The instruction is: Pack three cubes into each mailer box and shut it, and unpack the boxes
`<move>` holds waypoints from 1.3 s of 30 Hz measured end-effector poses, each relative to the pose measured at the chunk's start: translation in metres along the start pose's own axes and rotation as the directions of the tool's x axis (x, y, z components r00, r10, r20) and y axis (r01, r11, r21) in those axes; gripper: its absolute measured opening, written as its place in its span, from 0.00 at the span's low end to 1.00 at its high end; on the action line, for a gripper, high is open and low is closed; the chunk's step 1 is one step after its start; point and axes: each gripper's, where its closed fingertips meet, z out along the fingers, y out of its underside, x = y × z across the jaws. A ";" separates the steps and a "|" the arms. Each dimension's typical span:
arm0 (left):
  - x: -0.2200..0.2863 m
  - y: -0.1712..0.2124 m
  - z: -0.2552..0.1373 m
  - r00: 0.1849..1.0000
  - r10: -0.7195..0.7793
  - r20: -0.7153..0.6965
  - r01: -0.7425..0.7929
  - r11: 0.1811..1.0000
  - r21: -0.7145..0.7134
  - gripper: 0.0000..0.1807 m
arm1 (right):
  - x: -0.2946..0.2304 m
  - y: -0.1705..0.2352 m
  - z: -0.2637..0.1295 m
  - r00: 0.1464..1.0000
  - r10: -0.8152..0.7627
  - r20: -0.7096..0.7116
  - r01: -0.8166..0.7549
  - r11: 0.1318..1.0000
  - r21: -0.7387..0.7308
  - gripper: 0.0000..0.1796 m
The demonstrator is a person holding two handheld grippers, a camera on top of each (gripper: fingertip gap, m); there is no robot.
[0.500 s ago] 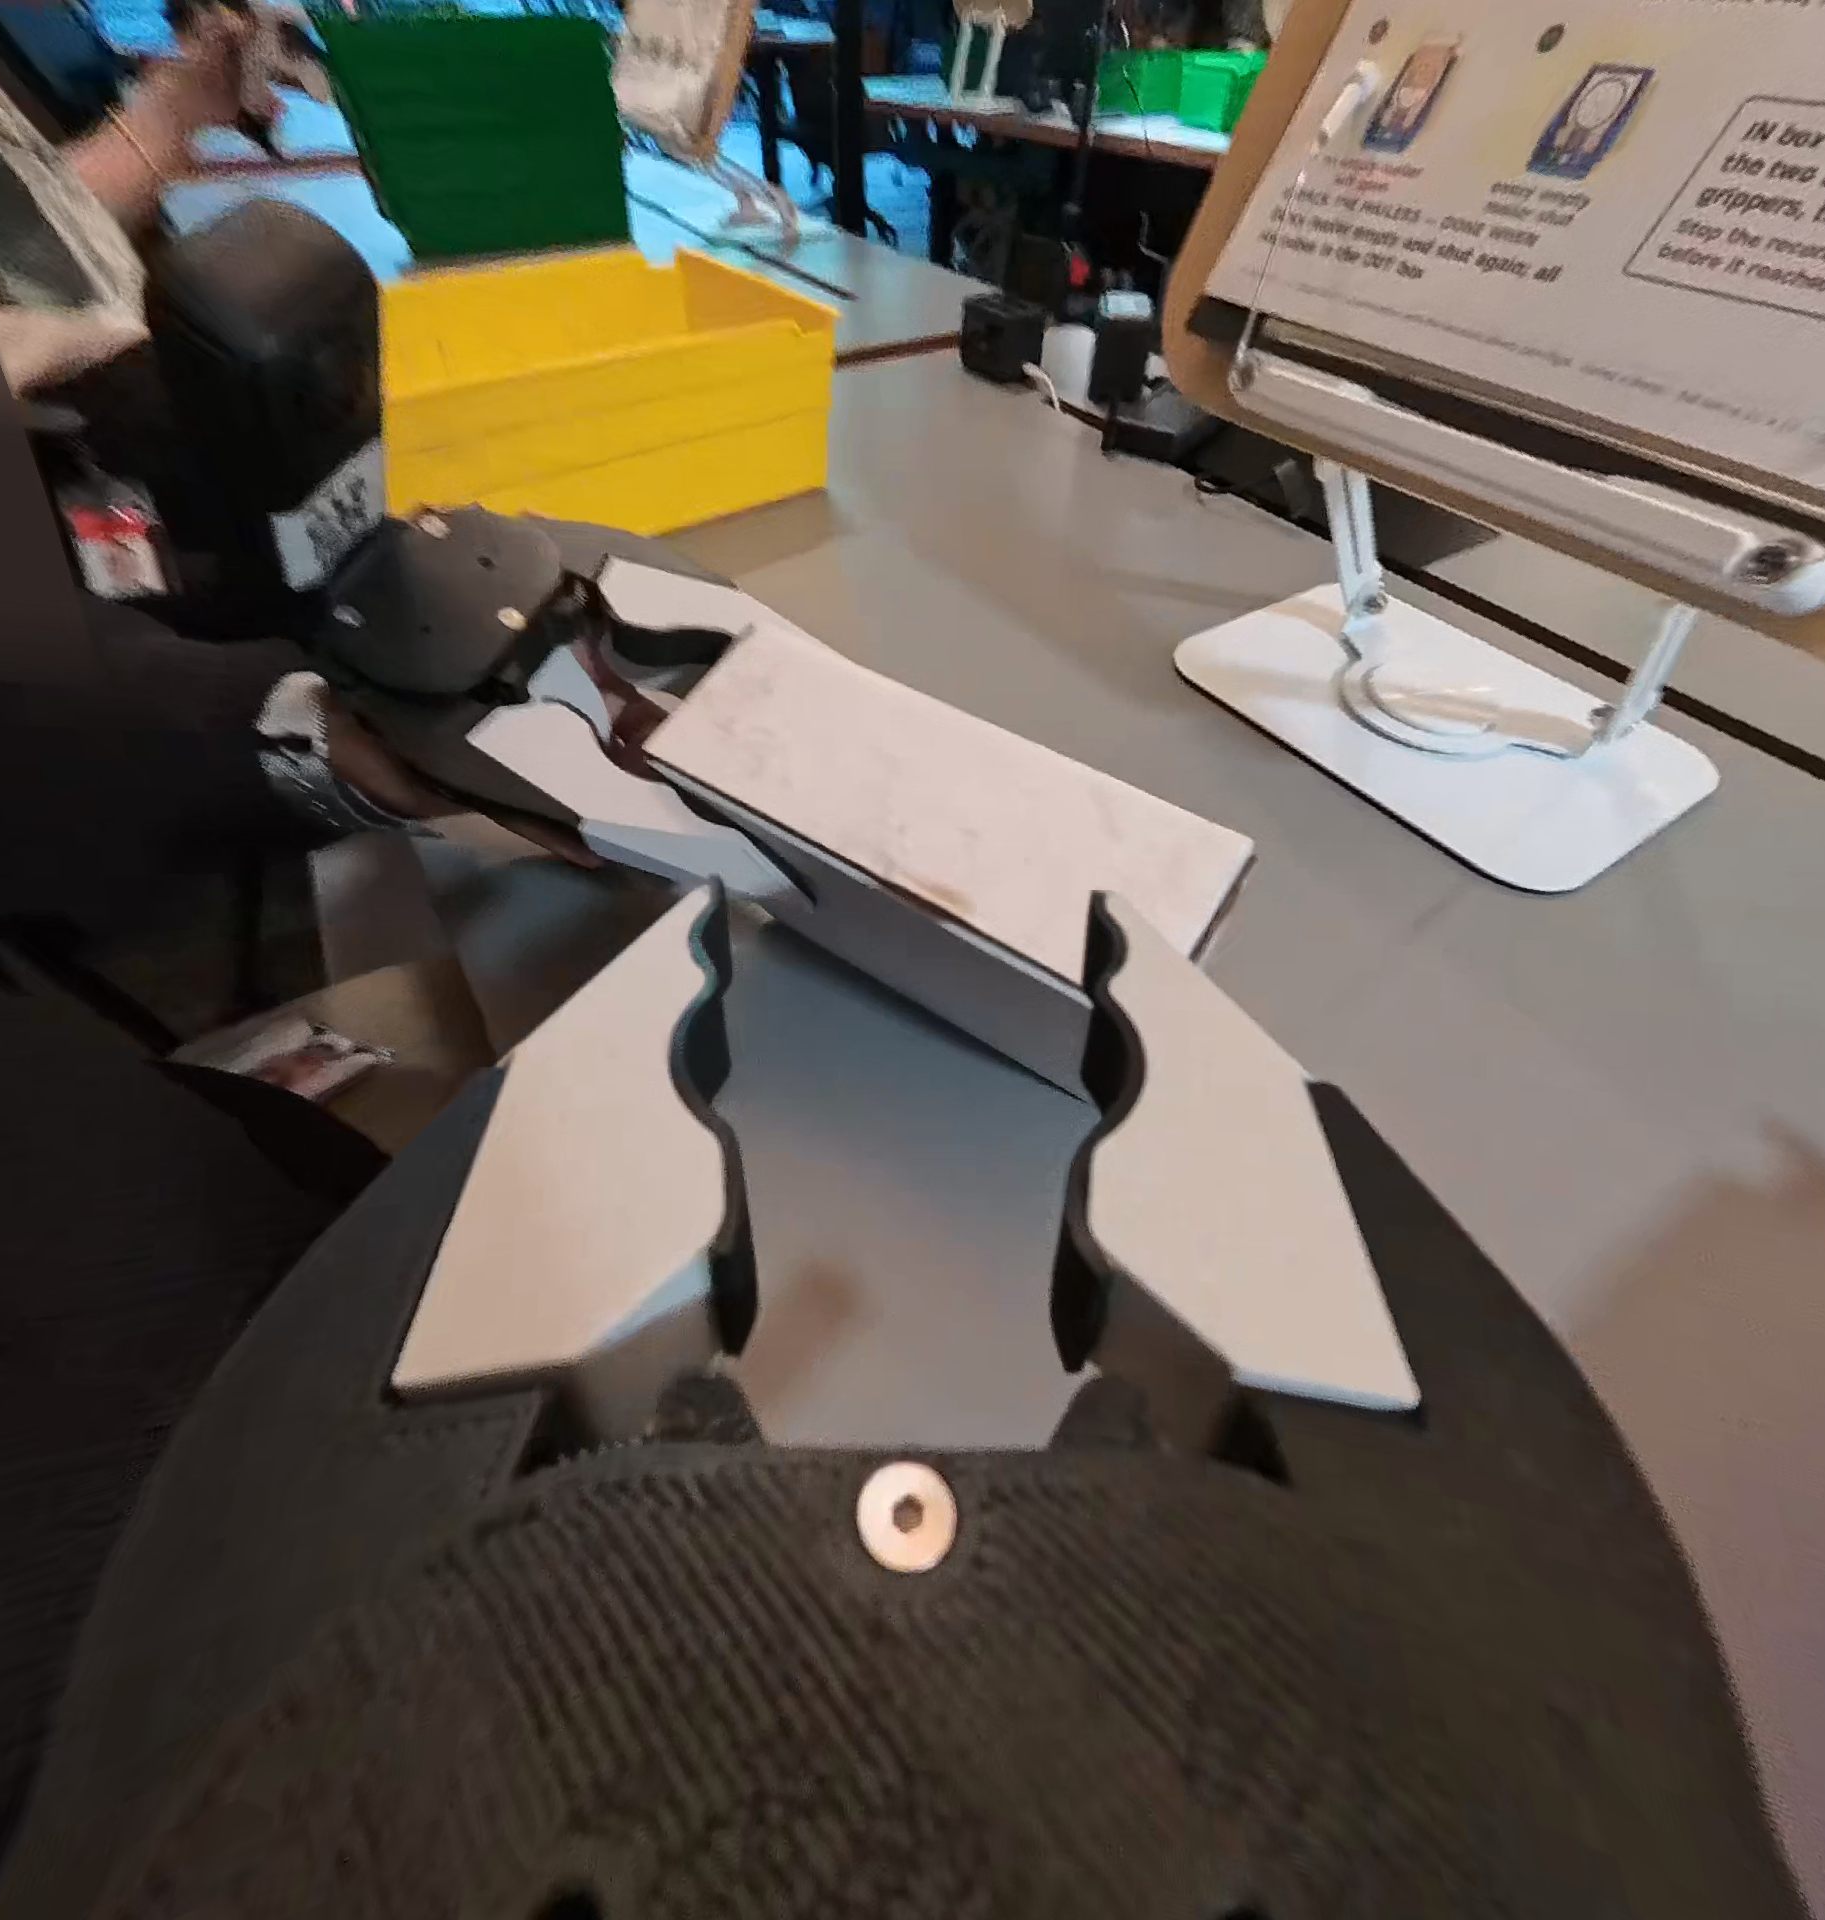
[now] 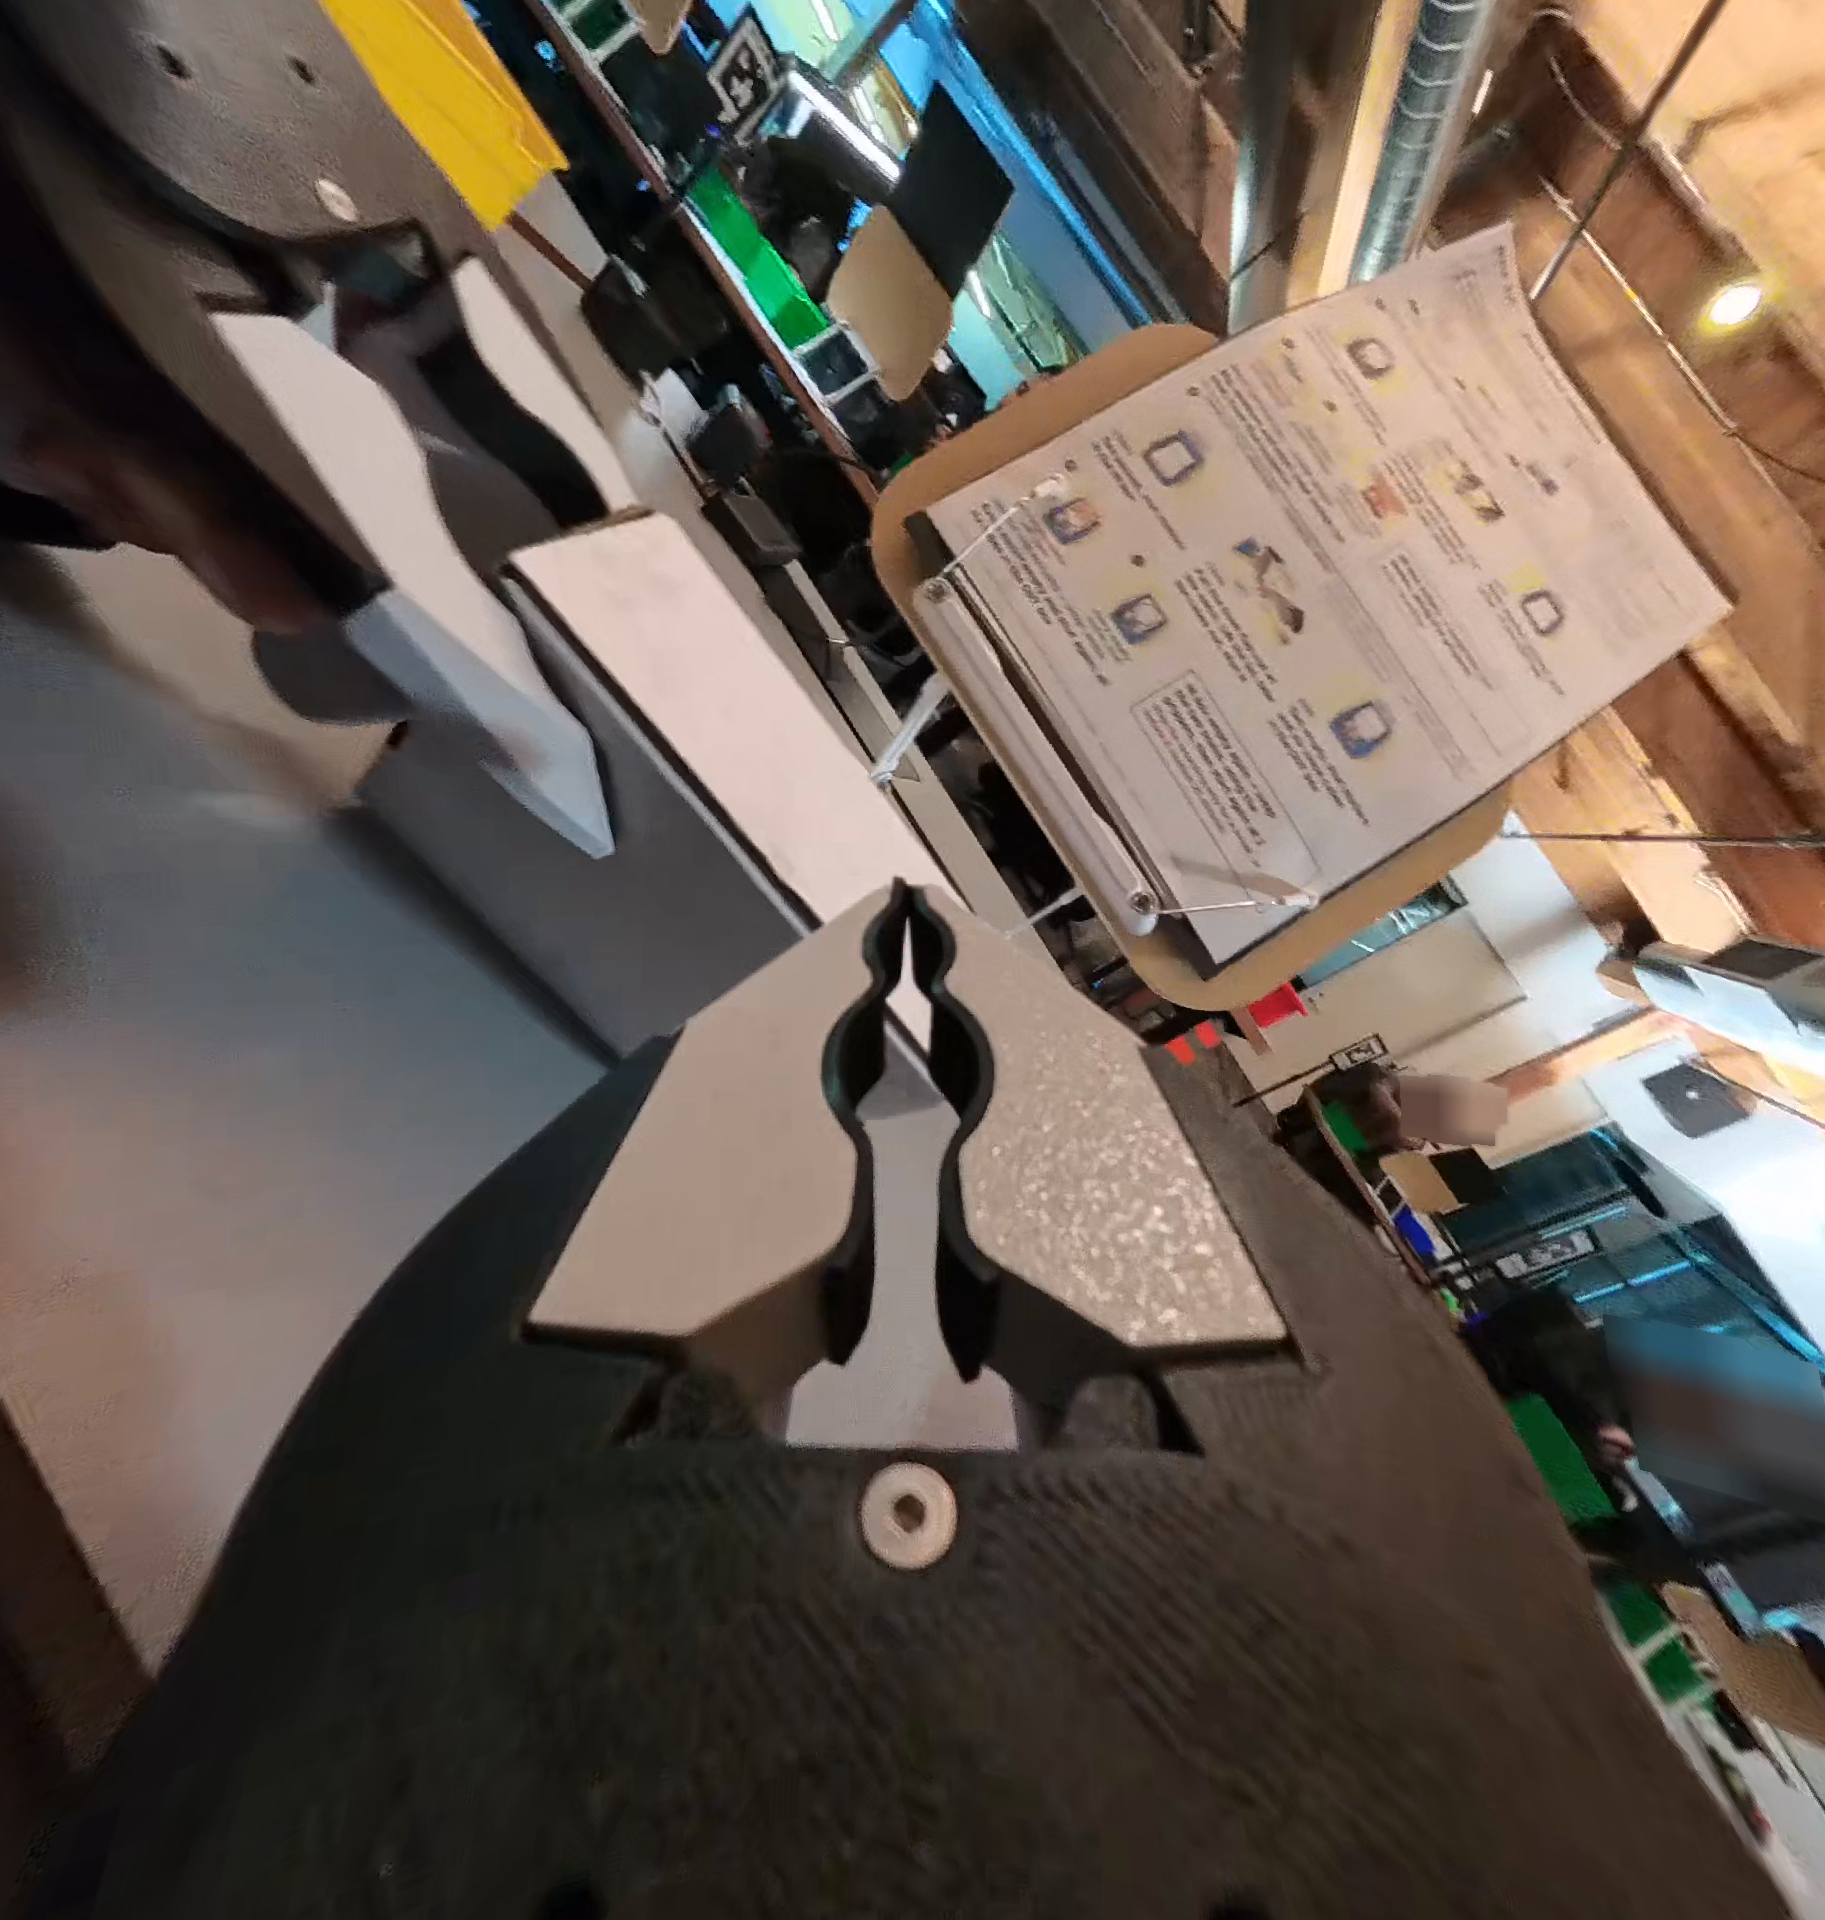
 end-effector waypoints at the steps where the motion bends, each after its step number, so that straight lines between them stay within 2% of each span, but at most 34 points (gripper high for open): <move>1: 0.001 0.000 0.000 1.000 0.006 0.000 -0.006 1.000 0.000 0.41 | -0.004 0.000 0.001 1.000 -0.020 0.014 0.020 1.000 0.000 0.00; 5: 0.008 -0.002 0.000 0.999 0.047 -0.012 -0.047 0.999 0.007 0.41 | -0.019 0.000 0.000 0.995 -0.051 0.087 0.051 0.999 0.005 0.09; 8: 0.019 -0.006 0.001 0.995 0.090 -0.037 -0.090 0.996 0.019 0.41 | -0.026 -0.006 -0.002 0.991 -0.046 0.127 0.043 0.999 0.027 0.11; 12: 0.031 -0.009 0.002 0.989 0.139 -0.044 -0.138 0.990 0.027 0.41 | -0.038 -0.012 -0.004 0.982 -0.112 0.150 0.107 0.993 0.041 0.12; 21: 0.033 -0.011 0.001 0.979 0.203 -0.020 -0.203 0.979 0.022 0.41 | -0.040 -0.013 -0.006 0.945 -0.308 0.106 0.307 0.951 0.032 0.11; 25: 0.033 -0.017 0.000 0.980 0.201 -0.003 -0.201 0.979 0.032 0.40 | -0.047 -0.013 -0.008 0.877 -0.475 0.080 0.474 0.880 0.028 0.00; 26: 0.034 -0.018 -0.001 0.983 0.185 -0.010 -0.185 0.982 0.033 0.40 | -0.046 -0.014 -0.008 0.870 -0.489 0.068 0.488 0.872 0.029 0.00; 35: 0.035 -0.017 0.000 0.970 0.242 0.012 -0.242 0.970 0.011 0.39 | -0.045 -0.012 -0.010 0.904 -0.411 0.114 0.411 0.911 0.027 0.00; 36: 0.035 -0.017 0.000 0.971 0.240 0.011 -0.240 0.971 0.008 0.39 | -0.036 -0.016 -0.009 0.919 -0.390 0.063 0.389 0.921 0.024 0.11; 39: 0.033 -0.017 0.001 0.970 0.242 0.027 -0.242 0.970 -0.006 0.39 | -0.029 -0.016 -0.009 0.939 -0.337 0.064 0.336 0.942 0.026 0.14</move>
